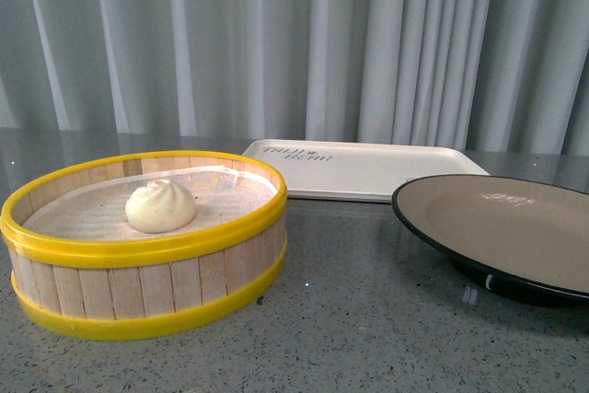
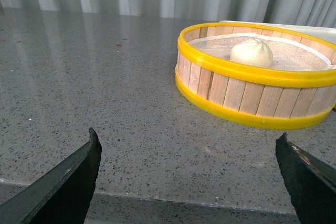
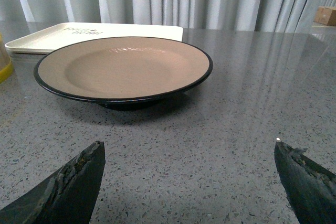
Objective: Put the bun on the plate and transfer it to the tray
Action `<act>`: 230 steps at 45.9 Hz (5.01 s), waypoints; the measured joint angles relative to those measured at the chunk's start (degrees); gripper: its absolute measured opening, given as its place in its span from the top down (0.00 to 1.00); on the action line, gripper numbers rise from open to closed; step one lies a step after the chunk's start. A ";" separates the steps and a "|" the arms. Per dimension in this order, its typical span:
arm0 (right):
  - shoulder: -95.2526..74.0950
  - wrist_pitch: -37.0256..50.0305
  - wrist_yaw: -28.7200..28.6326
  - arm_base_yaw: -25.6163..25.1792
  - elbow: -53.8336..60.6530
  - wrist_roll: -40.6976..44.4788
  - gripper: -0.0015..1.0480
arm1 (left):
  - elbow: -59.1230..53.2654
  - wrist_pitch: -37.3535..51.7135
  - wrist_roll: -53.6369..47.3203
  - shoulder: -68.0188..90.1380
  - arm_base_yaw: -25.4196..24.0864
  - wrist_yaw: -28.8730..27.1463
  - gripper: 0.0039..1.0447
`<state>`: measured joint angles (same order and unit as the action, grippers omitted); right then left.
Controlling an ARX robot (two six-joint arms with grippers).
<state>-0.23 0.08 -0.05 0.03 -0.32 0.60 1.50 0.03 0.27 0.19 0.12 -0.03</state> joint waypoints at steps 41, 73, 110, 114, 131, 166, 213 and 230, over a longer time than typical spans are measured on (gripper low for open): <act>0.00 0.00 0.00 0.00 0.00 0.00 0.08 | 0.00 0.00 0.00 0.00 0.00 0.00 0.06; 0.02 0.00 0.00 0.00 0.00 0.00 0.08 | 18.84 38.53 18.99 50.29 -9.64 13.33 0.06; 0.02 0.00 0.00 0.02 -0.02 0.00 0.08 | 63.32 8.52 -8.98 87.78 3.50 14.03 0.06; 0.02 0.00 0.00 0.00 0.00 0.00 0.08 | 64.65 6.10 -8.07 88.48 3.48 13.73 0.06; 0.02 0.00 0.00 0.00 0.00 0.00 0.08 | 62.99 -0.24 -4.24 89.05 2.93 18.69 0.06; 0.02 0.00 0.00 0.00 0.00 0.00 0.08 | 58.84 1.22 -3.21 87.73 9.27 17.03 0.06; 0.02 0.00 0.00 0.00 0.00 0.00 0.08 | 61.02 4.76 -5.60 92.83 12.55 12.04 0.64; 0.02 0.00 0.00 0.00 0.00 0.00 0.08 | 63.25 7.76 -1.66 91.86 13.44 16.94 0.95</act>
<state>-0.21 0.08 -0.05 0.03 -0.32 0.60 64.75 7.79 -1.39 92.05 13.56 16.91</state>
